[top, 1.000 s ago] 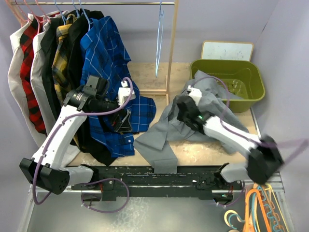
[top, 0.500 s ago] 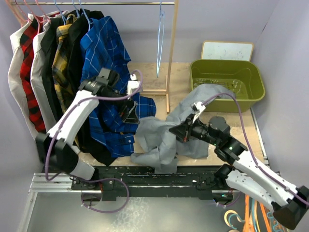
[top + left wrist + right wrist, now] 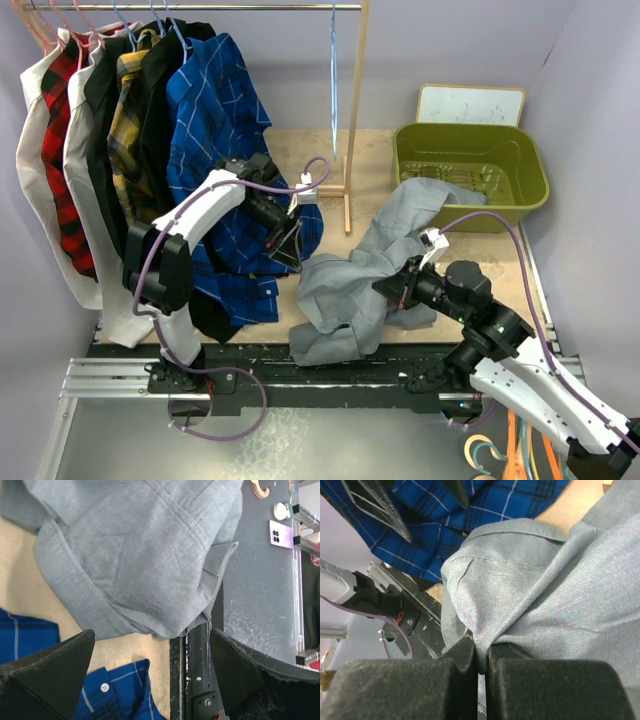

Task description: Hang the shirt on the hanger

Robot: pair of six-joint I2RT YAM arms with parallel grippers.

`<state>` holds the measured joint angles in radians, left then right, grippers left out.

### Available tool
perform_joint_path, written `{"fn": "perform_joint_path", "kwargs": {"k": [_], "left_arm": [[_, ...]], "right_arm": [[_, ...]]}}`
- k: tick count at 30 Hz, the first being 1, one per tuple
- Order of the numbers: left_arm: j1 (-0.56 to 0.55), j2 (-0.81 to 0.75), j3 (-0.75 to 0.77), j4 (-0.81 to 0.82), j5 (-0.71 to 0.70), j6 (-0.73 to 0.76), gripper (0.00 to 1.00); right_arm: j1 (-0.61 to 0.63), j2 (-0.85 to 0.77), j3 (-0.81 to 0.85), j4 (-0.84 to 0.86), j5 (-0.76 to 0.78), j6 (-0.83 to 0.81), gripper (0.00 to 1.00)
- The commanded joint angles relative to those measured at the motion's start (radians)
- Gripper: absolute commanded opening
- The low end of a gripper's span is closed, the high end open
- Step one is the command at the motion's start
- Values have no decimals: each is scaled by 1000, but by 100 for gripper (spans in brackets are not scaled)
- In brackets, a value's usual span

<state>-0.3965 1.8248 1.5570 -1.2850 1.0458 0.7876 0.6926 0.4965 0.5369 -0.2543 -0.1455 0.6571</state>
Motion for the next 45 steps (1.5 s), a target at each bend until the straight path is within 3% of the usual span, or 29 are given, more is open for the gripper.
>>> {"fn": "perform_joint_path", "kwargs": {"k": [1,6,11,21,23,27,32,35,36,37,40,43,45], "left_arm": [[-19,-11,-10,25,23,38,99],[-31,6,-47,172,-121,-66,99],[-58,72,-63,198,-174,-64,99],[-86,164,3,73,24,31,98],[-88,182,29,9,67,72,75],[-87,188,93,-133,137,172,1],[-84,100,114,-261,179,243,0],[-84,-17,103,-255,141,206,0],[-81,-63,101,-237,113,173,0],[-79,-110,97,-210,81,134,0],[-63,-285,87,-106,-44,11,0],[-33,-427,94,-12,-151,-98,0],[5,-434,168,-76,-174,-101,0]], "right_arm": [[-1,-29,-14,-27,18,0,0],[-1,-55,-16,-21,-12,-14,0],[-1,-61,-17,-20,-18,-17,0],[-2,-51,-17,-11,-43,-28,0],[0,-48,-16,-10,-39,-31,0],[-1,-39,-15,-2,-25,-30,0],[-1,20,9,27,39,-38,2],[-1,85,28,56,61,-58,19],[0,111,38,68,66,-71,20],[-1,139,50,85,72,-89,19],[0,221,96,117,81,-154,0],[-1,301,146,166,84,-217,0],[-1,350,184,218,83,-253,0]]}}
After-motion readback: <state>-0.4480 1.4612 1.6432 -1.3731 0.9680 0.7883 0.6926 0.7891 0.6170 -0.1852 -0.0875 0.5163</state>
